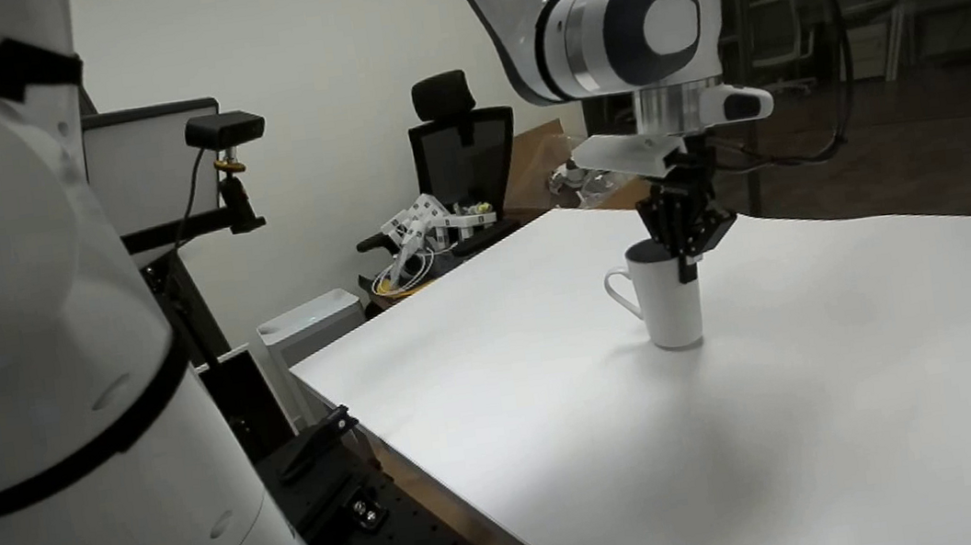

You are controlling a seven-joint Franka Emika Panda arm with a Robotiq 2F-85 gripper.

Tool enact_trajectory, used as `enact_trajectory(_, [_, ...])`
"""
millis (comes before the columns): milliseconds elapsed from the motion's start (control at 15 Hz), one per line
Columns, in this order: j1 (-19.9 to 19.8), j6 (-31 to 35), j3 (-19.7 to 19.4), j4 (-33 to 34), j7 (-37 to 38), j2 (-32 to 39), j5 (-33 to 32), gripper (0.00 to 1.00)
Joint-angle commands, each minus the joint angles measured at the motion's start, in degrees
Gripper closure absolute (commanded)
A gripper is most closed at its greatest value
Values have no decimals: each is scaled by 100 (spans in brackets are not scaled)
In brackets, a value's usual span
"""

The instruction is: Move the mug to the center of the table

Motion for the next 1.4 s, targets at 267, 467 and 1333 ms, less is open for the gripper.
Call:
enact_trajectory(267, [-85, -107, 186, -179, -322, -197, 457, 98])
enact_trajectory(467, [-76, -170, 163, -153, -291, -167, 505, 98])
enact_trajectory(1333, [-92, -152, 131, -207, -284, -209, 504, 24])
